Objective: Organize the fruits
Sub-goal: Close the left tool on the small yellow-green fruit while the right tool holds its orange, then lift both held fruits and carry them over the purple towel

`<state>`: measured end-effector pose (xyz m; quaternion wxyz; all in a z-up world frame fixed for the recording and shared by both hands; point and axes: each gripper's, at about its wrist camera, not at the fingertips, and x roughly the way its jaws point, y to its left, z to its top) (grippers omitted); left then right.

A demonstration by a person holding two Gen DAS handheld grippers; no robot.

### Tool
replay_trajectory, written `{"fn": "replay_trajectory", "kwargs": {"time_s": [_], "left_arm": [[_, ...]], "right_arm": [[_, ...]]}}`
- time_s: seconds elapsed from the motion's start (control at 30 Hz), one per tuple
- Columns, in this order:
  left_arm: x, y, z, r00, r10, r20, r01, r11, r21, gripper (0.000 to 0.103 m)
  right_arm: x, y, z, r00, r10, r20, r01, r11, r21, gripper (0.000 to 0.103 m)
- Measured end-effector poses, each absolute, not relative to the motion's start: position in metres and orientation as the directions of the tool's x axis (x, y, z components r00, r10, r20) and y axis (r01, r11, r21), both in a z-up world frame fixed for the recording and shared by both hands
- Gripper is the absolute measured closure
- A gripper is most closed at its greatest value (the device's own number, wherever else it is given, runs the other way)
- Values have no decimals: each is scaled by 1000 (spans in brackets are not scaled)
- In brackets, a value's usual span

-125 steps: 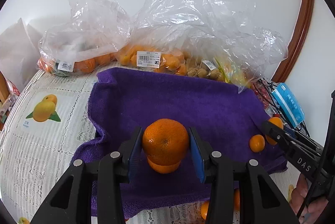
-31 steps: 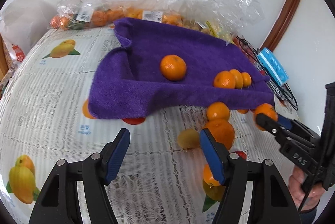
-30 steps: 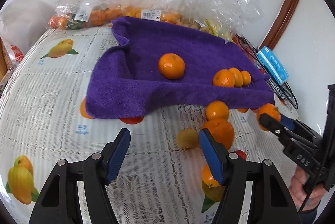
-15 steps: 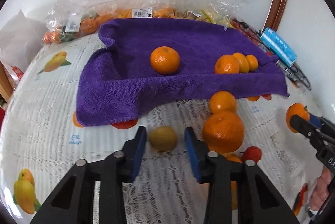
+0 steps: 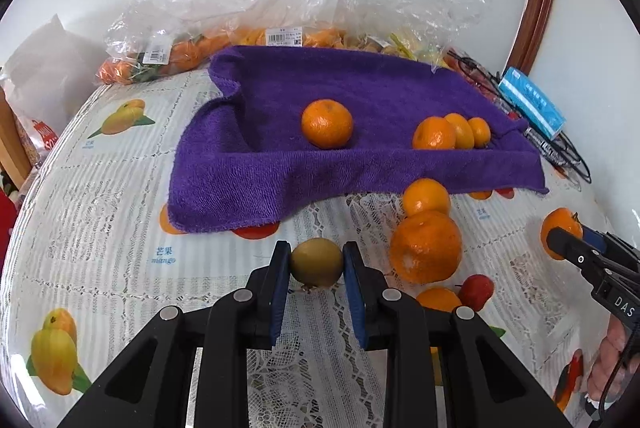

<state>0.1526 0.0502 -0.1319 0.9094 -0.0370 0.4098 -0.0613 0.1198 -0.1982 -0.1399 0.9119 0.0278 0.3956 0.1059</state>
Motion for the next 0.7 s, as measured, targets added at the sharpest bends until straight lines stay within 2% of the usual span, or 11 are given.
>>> {"fn": "replay_trajectory", "kwargs": {"time_s": [0.7], "left_arm": [[151, 47, -84, 716, -168, -678, 58, 982, -181, 78]], "right_arm": [[118, -197, -91, 747, 195, -636, -160, 981, 112, 59]]}}
